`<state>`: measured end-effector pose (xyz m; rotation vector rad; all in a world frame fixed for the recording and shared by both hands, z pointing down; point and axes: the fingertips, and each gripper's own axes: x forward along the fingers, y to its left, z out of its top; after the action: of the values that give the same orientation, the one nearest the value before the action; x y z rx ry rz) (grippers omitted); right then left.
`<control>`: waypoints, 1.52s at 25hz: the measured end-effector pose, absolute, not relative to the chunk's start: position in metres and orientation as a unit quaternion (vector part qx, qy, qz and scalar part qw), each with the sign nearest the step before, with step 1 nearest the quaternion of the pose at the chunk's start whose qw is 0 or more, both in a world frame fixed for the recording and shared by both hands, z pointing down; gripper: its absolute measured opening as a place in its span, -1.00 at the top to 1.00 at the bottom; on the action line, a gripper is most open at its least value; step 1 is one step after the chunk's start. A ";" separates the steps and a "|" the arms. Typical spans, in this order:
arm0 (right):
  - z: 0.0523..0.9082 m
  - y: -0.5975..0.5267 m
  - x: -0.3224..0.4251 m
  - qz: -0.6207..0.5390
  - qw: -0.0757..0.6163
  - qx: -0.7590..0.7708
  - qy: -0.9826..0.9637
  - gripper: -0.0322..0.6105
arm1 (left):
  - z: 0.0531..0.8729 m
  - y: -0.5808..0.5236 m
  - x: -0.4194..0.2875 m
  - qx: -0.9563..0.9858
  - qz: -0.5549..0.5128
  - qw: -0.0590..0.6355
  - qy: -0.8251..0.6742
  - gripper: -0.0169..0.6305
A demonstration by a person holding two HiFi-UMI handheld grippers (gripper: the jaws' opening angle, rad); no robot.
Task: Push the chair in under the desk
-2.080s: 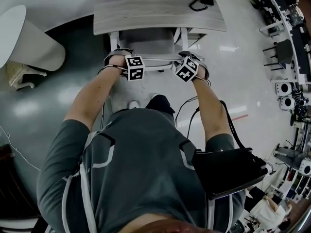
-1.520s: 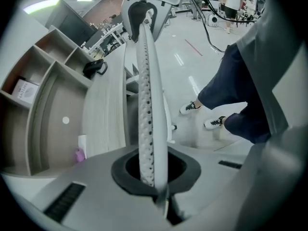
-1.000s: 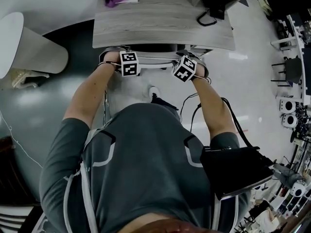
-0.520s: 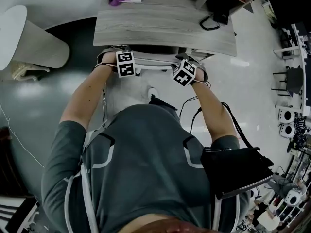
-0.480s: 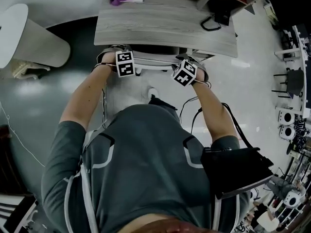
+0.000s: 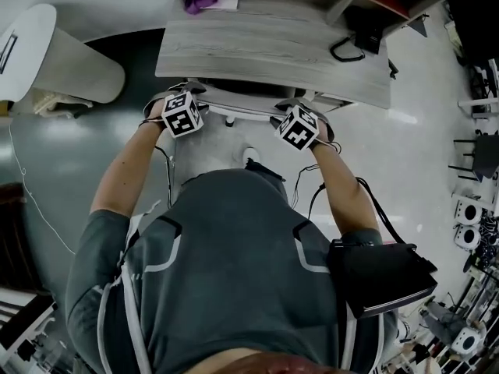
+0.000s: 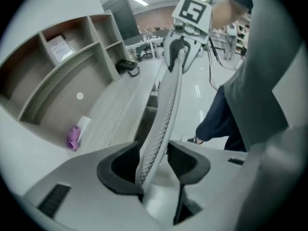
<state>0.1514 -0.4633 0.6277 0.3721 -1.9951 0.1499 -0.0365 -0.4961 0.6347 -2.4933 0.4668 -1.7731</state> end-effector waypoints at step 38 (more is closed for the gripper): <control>0.281 -0.527 0.180 0.030 0.041 0.559 -0.827 0.81 | 0.306 -0.566 -0.083 -0.906 0.001 -0.067 0.418 0.92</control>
<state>0.1800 -0.5268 0.2811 1.7121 -2.5330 0.0916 -0.0827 -0.5662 0.3063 -2.9741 1.3714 0.0035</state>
